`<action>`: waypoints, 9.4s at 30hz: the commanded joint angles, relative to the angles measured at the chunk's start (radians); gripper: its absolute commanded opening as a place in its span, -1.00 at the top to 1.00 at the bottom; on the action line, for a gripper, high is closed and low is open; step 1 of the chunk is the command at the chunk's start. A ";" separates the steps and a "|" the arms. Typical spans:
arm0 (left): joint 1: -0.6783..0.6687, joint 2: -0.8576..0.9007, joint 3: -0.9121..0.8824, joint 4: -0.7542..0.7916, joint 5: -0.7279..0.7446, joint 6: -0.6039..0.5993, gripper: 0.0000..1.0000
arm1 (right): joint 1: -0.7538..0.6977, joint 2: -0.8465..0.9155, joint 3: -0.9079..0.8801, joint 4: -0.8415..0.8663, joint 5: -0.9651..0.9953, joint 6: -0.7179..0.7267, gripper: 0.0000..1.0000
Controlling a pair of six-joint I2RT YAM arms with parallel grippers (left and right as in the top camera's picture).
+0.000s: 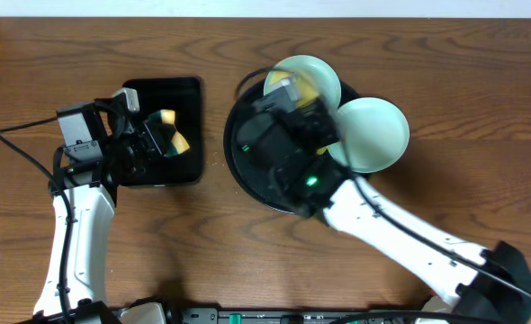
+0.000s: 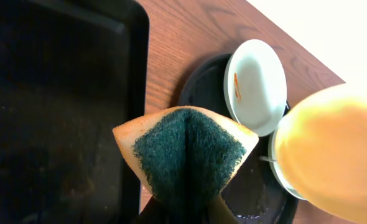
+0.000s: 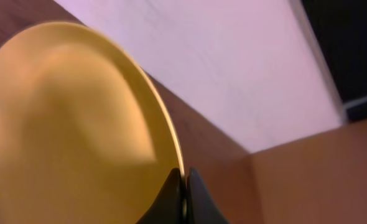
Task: Clean dirty plates on tray and stack at the side
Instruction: 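Carry the yellow plate with the right gripper to the table's right side, then release the yellow plate and move right gripper to the light-blue plate, then grasp the light-blue plate rim with the right gripper and tilt it, then scrub the light-blue plate with the sponge in the left gripper, then return the sponge to the black tray and lift the light-blue plate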
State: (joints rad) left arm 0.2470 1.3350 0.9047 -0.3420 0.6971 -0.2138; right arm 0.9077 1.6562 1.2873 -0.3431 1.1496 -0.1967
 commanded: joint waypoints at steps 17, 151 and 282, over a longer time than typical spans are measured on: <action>0.005 0.006 -0.002 -0.019 0.024 -0.004 0.87 | -0.656 -0.200 0.010 -0.196 -1.140 0.456 0.98; -0.571 -0.068 -0.001 0.201 -0.311 0.161 0.85 | -0.562 -0.131 -0.301 -0.259 -0.990 0.551 0.98; -0.055 -0.065 0.000 -0.207 -0.001 -0.045 0.85 | 0.031 -0.113 -0.108 -0.180 0.414 0.359 0.98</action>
State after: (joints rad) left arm 0.1856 1.2648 0.9016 -0.5484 0.6533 -0.2726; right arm 0.9222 1.5101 1.1721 -0.5434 1.4418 0.1631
